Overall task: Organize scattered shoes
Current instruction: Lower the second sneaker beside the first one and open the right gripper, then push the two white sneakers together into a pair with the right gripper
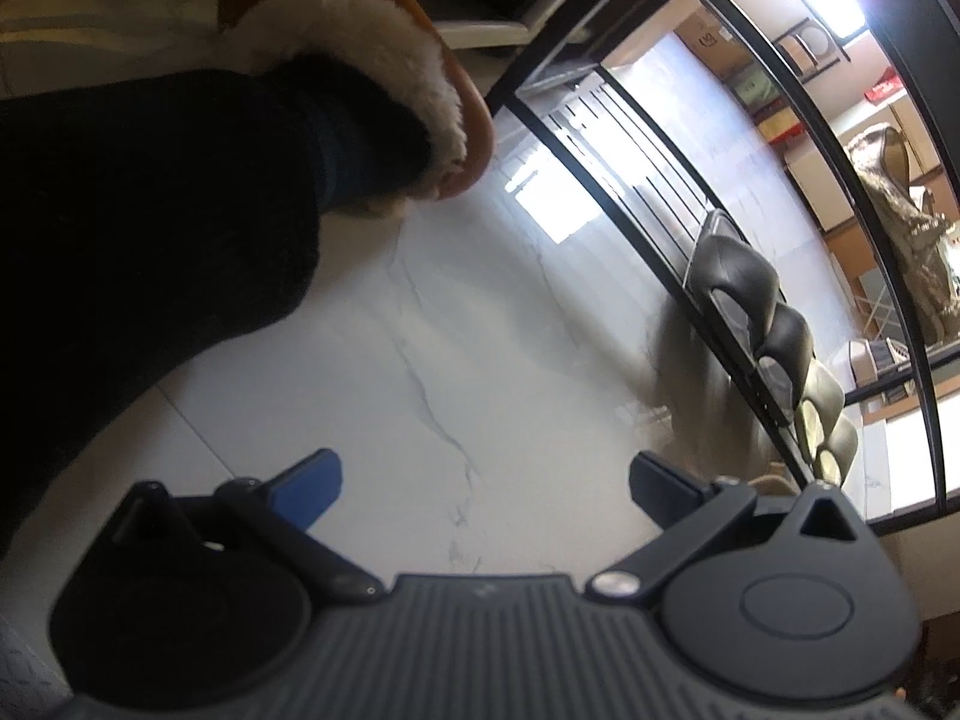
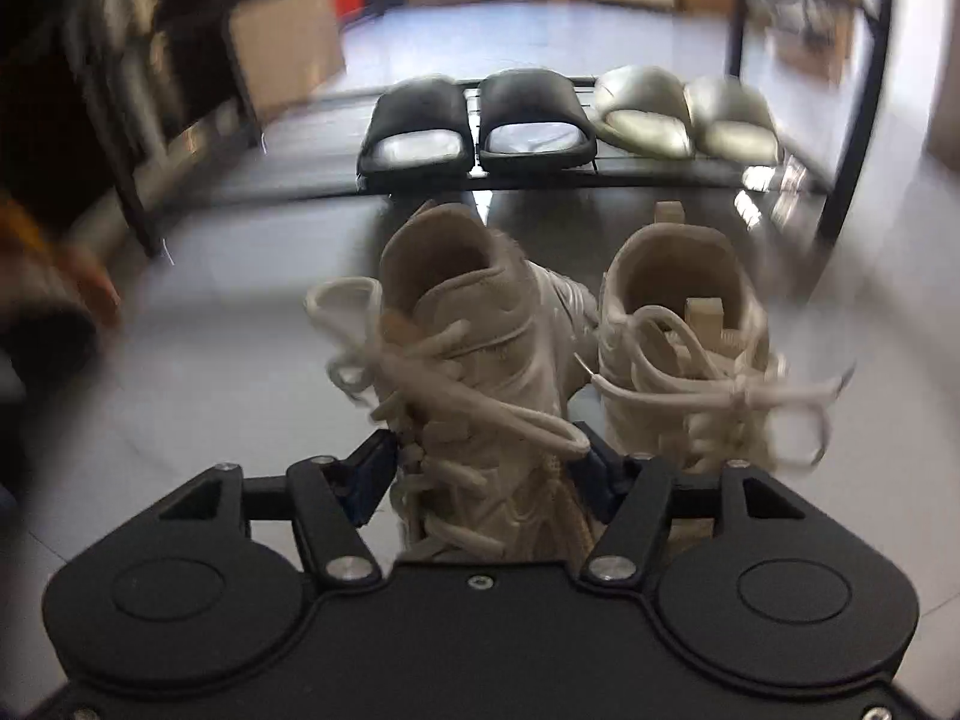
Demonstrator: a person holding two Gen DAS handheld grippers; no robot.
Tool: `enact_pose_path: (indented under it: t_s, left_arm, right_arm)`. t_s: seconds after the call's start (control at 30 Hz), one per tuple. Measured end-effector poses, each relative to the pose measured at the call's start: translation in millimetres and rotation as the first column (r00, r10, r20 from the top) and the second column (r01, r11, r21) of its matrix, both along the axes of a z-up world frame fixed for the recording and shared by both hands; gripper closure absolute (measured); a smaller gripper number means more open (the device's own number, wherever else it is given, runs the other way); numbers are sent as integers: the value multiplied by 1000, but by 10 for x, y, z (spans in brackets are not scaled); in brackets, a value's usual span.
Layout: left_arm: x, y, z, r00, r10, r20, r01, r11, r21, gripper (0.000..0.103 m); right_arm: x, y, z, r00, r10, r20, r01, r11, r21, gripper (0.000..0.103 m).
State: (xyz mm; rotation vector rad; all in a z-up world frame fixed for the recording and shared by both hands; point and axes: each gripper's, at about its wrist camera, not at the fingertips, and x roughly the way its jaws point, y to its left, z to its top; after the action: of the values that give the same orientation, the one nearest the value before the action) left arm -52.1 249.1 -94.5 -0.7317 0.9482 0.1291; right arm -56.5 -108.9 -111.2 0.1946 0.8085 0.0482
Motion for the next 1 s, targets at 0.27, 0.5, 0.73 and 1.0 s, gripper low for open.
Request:
enact_pose_path:
  t_s: [0.27,0.5,0.73,1.0]
  left_arm:
    - [-3,-10,-12,1000,3,-7,-3,1000,3,1]
    - [6,-7,-56,1000,1,-20,-2,1000,-14,1]
    - [13,-41,-58,1000,-13,-19,12,1000,-15,1]
    - [22,-36,-89,999,-5,-32,5,1000,-15,1]
  right_arm:
    - [48,630,-150,977,213,-9,-192,862,-469,20]
    - [157,810,-169,988,154,-22,-143,841,-522,34]
    - [236,429,-23,999,-39,13,41,984,-176,39]
    - [146,263,-191,998,-3,62,1,999,36,42]
